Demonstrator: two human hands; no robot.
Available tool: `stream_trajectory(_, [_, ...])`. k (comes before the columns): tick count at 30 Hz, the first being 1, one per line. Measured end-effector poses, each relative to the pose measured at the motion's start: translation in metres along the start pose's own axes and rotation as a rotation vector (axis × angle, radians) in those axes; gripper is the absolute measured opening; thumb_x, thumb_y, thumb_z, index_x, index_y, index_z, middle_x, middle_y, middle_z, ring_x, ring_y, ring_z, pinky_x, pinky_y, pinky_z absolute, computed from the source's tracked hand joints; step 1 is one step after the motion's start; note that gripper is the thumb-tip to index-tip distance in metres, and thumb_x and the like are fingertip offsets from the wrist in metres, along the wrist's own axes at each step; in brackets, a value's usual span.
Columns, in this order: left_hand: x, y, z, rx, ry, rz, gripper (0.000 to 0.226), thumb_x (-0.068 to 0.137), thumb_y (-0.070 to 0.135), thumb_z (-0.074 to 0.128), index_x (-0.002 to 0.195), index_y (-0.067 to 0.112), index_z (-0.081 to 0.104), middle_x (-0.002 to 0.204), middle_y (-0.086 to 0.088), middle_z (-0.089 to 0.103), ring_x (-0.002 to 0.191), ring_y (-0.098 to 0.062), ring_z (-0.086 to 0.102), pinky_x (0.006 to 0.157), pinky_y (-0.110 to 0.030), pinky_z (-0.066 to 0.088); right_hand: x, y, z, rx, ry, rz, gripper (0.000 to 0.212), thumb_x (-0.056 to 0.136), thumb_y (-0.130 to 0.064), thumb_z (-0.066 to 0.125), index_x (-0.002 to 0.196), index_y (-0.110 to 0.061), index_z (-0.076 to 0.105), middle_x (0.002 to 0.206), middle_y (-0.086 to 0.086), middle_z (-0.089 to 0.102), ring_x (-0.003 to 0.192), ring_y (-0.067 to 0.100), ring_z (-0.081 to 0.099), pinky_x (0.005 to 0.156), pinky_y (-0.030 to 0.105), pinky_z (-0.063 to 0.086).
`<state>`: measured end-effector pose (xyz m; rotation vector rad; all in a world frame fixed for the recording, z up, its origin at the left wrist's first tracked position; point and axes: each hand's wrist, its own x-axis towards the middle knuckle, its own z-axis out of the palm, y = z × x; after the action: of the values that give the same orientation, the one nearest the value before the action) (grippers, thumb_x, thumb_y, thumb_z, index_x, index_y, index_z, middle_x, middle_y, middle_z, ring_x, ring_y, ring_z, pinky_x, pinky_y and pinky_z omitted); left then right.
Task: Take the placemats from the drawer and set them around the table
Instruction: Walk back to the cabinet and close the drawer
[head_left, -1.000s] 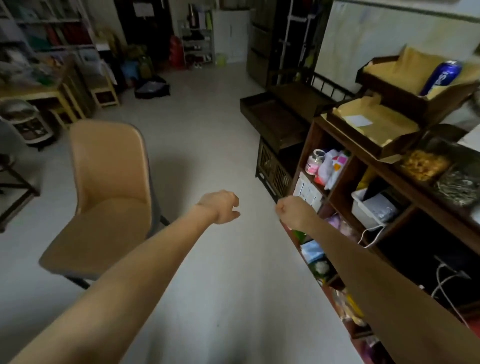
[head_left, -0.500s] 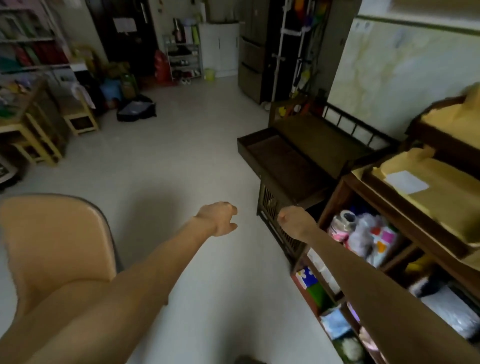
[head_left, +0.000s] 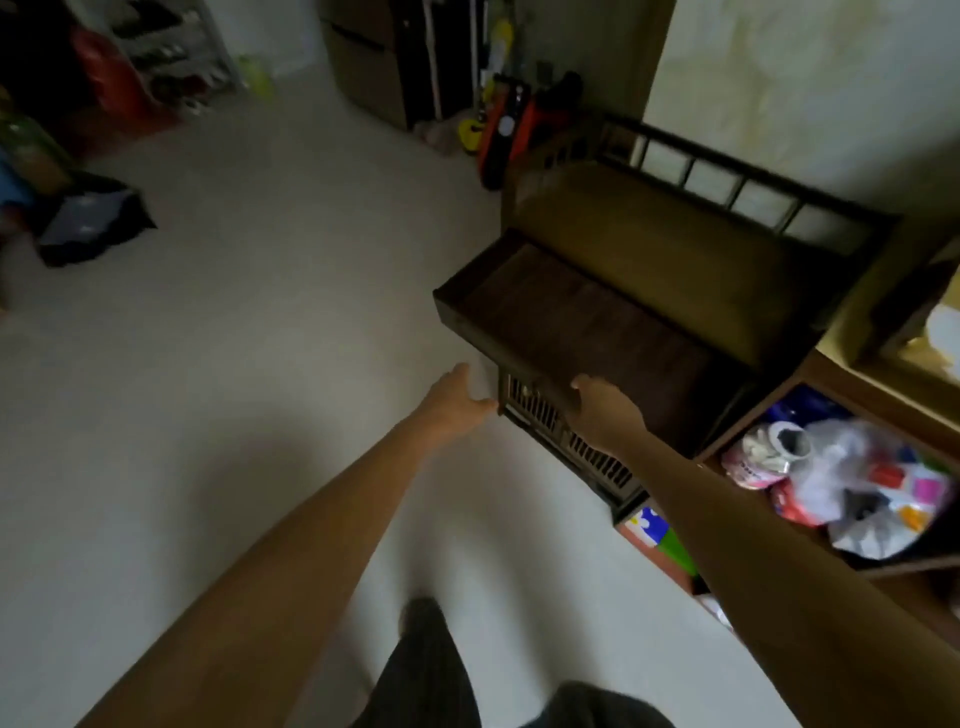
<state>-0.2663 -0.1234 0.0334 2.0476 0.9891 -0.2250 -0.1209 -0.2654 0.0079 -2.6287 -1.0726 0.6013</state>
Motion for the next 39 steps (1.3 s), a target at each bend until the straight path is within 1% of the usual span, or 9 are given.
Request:
stream_trajectory(6, [0.095, -0.005, -0.024, -0.440, -0.126, -0.177, 0.082, 0.092, 0.037, 0.062, 0.153, 0.016, 0.013, 0.156, -0.010, 0.026, 0.136, -0.030, 0.039, 0.106, -0.043, 0.044, 0.047, -0.018, 0.028, 0.023, -0.003, 0.214, 0.042, 0.093, -0.022, 0.051, 0.134, -0.014, 0.044, 0.129, 0.013, 0.053, 0.113, 0.034, 0.054, 0.095, 0.040, 0.044])
stream_trajectory(11, [0.159, -0.009, -0.015, -0.932, -0.326, -0.479, 0.075, 0.088, 0.029, 0.068, 0.149, 0.020, 0.025, 0.150, -0.019, 0.029, 0.131, -0.039, 0.043, 0.095, -0.054, 0.050, 0.084, -0.022, 0.047, 0.032, 0.030, 0.275, 0.032, 0.094, -0.028, 0.054, 0.123, -0.015, 0.052, 0.115, 0.011, 0.062, 0.100, 0.033, 0.062, 0.075, 0.033, 0.046])
stream_trajectory(14, [0.191, -0.010, -0.006, -1.118, -0.331, -0.539, 0.068, 0.088, 0.029, 0.068, 0.145, 0.019, 0.033, 0.150, -0.020, 0.027, 0.135, -0.042, 0.037, 0.099, -0.056, 0.047, 0.102, -0.023, 0.051, 0.039, 0.048, 0.281, 0.022, 0.097, -0.028, 0.050, 0.112, -0.015, 0.060, 0.101, 0.009, 0.067, 0.084, 0.028, 0.063, 0.065, 0.025, 0.036])
stream_trajectory(17, [0.208, -0.009, 0.000, -1.264, -0.368, -0.547, 0.064, 0.087, 0.023, 0.070, 0.140, 0.016, 0.036, 0.147, -0.022, 0.031, 0.135, -0.044, 0.036, 0.099, -0.056, 0.047, 0.108, -0.020, 0.054, 0.041, 0.062, 0.289, 0.023, 0.098, -0.030, 0.049, 0.113, -0.018, 0.063, 0.098, 0.006, 0.068, 0.079, 0.023, 0.063, 0.065, 0.022, 0.038])
stream_trajectory(22, [0.221, -0.005, 0.002, -1.234, -0.452, -0.489, 0.050, 0.087, 0.017, 0.069, 0.131, 0.012, 0.043, 0.134, -0.019, 0.049, 0.128, -0.041, 0.046, 0.102, -0.056, 0.044, 0.109, -0.021, 0.053, 0.053, 0.083, 0.309, 0.024, 0.098, -0.029, 0.051, 0.113, -0.017, 0.064, 0.098, 0.005, 0.069, 0.080, 0.024, 0.064, 0.067, 0.023, 0.043])
stream_trajectory(25, [0.232, 0.006, -0.005, -1.225, -0.471, -0.446, 0.051, 0.086, 0.017, 0.071, 0.129, 0.015, 0.044, 0.129, -0.017, 0.049, 0.129, -0.040, 0.045, 0.101, -0.057, 0.044, 0.119, -0.026, 0.044, 0.070, 0.145, 0.347, 0.022, 0.097, -0.029, 0.051, 0.112, -0.018, 0.064, 0.098, 0.006, 0.068, 0.082, 0.024, 0.064, 0.069, 0.026, 0.045])
stream_trajectory(28, [0.248, 0.024, -0.015, -1.199, -0.490, -0.435, 0.047, 0.086, 0.017, 0.071, 0.125, 0.016, 0.044, 0.138, -0.018, 0.042, 0.133, -0.039, 0.038, 0.098, -0.054, 0.049, 0.135, -0.031, 0.029, 0.054, 0.211, 0.413, 0.021, 0.097, -0.030, 0.050, 0.113, -0.021, 0.062, 0.098, 0.006, 0.067, 0.086, 0.027, 0.063, 0.066, 0.028, 0.040])
stream_trajectory(35, [0.279, 0.043, -0.008, -1.153, -0.531, -0.422, 0.035, 0.085, 0.013, 0.072, 0.115, 0.015, 0.053, 0.141, -0.018, 0.041, 0.135, -0.038, 0.034, 0.088, -0.054, 0.054, 0.159, -0.024, 0.021, -0.004, 0.215, 0.538, 0.024, 0.097, -0.036, 0.049, 0.117, -0.025, 0.059, 0.097, 0.009, 0.068, 0.088, 0.031, 0.064, 0.066, 0.032, 0.039])
stream_trajectory(39, [0.294, 0.063, -0.003, -1.140, -0.507, -0.427, 0.055, 0.083, 0.016, 0.074, 0.131, 0.010, 0.047, 0.136, -0.020, 0.043, 0.132, -0.039, 0.039, 0.084, -0.052, 0.057, 0.172, -0.011, 0.012, 0.009, 0.315, 0.573, 0.026, 0.095, -0.032, 0.054, 0.116, -0.020, 0.062, 0.094, 0.011, 0.070, 0.087, 0.030, 0.065, 0.072, 0.033, 0.042])
